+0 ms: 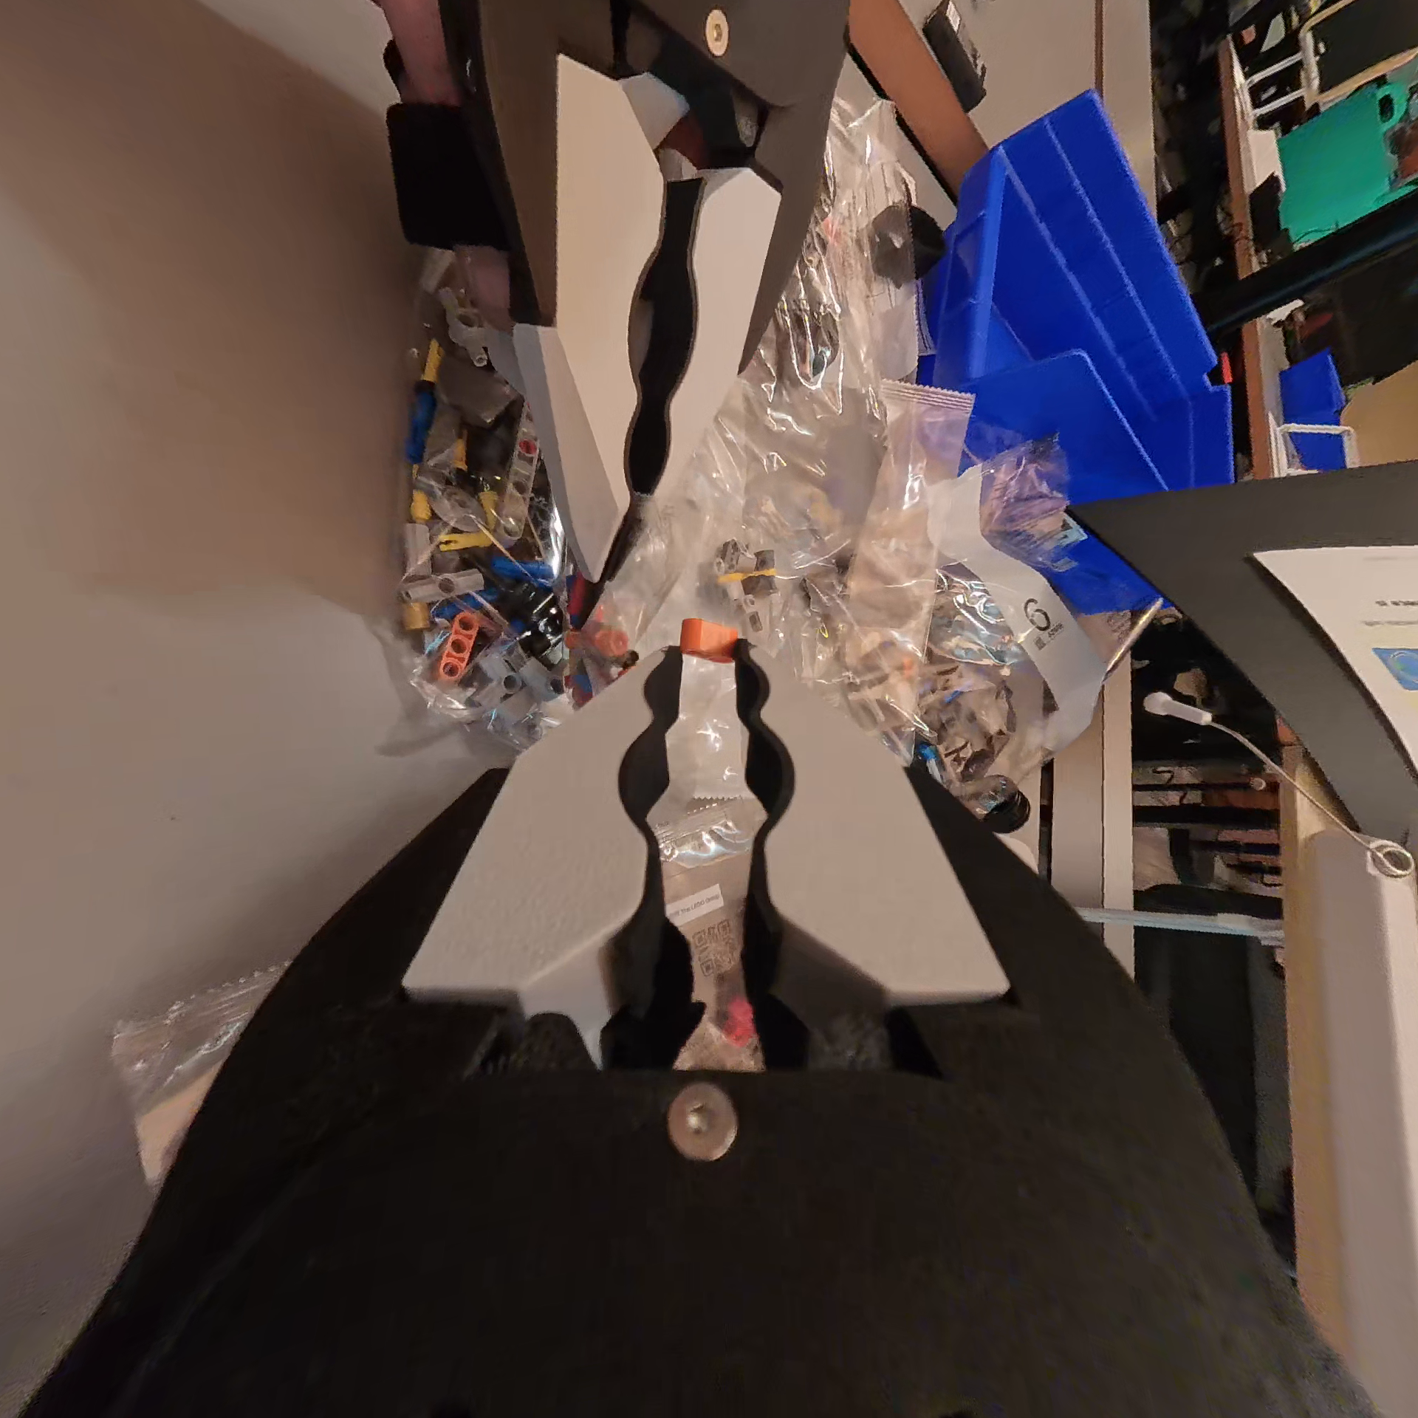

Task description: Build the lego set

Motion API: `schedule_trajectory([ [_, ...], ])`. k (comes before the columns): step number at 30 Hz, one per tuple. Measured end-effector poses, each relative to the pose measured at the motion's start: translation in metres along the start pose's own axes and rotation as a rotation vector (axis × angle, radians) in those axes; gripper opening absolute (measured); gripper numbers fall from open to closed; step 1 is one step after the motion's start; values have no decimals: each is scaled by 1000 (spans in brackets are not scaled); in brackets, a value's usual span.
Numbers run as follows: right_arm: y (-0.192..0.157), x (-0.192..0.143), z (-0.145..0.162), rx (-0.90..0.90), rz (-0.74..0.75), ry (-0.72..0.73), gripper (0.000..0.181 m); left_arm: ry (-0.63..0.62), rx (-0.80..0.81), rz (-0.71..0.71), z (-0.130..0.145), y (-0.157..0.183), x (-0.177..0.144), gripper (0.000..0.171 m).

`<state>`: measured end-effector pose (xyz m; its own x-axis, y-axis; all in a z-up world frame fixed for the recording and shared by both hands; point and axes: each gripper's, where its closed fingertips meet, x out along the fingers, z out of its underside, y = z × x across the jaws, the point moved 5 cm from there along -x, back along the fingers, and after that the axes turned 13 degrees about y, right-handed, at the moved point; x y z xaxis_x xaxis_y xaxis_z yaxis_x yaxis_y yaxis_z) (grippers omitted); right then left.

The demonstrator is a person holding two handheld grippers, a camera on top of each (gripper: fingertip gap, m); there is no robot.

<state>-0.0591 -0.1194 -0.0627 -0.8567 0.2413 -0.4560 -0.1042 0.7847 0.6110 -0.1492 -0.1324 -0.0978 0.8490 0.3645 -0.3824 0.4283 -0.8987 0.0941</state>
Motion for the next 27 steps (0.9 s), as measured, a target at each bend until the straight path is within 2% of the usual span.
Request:
schedule_trajectory([
  [4,-3,0,-1,26,-33,31,14,7,-11,-3,0,-1,0,3],
  [7,-2,1,0,64,-36,39,31,14,-13,-1,0,-1,0,3],
  [11,0,-1,0,78,-27,54,29,36,-21,-9,-2,-3,-4,3],
  [15,18,-14,-2,198,39,143,31,70,-46,-11,-1,-5,-12,3],
  [18,26,-18,9,316,41,156,33,110,-70,-37,-1,-11,-23,2],
  [21,12,-9,23,412,-92,97,31,142,-86,-84,-1,-19,-36,3],
  [27,-17,20,35,447,-241,-19,31,175,-95,-120,1,-24,-51,0],
])
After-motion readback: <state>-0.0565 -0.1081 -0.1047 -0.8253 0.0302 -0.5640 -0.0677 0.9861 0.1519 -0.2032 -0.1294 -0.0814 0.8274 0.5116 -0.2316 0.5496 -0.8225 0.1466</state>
